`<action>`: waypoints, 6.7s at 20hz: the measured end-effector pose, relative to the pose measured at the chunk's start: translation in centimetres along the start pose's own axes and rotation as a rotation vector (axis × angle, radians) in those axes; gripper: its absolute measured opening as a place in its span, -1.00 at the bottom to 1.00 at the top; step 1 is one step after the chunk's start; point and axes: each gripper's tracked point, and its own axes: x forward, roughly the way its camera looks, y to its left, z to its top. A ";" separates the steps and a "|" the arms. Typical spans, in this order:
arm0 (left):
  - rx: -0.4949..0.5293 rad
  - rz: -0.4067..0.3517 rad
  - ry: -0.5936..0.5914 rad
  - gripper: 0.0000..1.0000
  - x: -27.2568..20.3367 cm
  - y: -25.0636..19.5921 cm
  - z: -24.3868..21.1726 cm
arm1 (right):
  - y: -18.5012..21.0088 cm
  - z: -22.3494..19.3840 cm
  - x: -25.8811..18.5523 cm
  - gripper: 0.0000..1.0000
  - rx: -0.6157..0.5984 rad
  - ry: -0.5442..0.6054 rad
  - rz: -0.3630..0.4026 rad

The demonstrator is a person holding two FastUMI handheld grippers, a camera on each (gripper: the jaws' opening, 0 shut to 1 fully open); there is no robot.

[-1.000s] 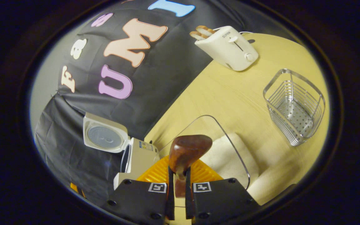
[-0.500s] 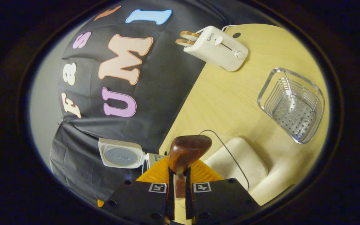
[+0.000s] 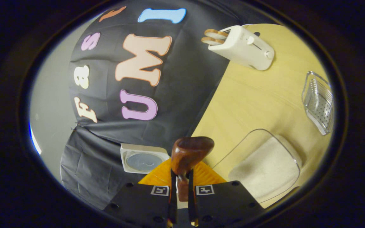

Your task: Close the left gripper, press the button to open the rice cooker; take a wooden spoon from the chopstick holder with the right hand, scoop a spoonful of rice and pour it into the rice cooker, then put the wooden spoon back into the chopstick holder.

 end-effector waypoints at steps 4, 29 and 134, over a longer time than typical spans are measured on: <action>-0.007 0.022 -0.004 0.86 -0.1 1.7 -0.1 | 3.3 -1.5 1.8 -0.67 -0.018 0.020 0.032; -0.034 0.254 0.052 0.84 -3.7 14.5 -2.7 | 11.5 -17.6 19.4 -0.67 -0.490 0.142 0.010; 0.034 -0.164 -0.067 0.89 4.2 -14.7 4.8 | -18.2 20.2 -10.6 -0.63 -0.772 -0.162 -0.485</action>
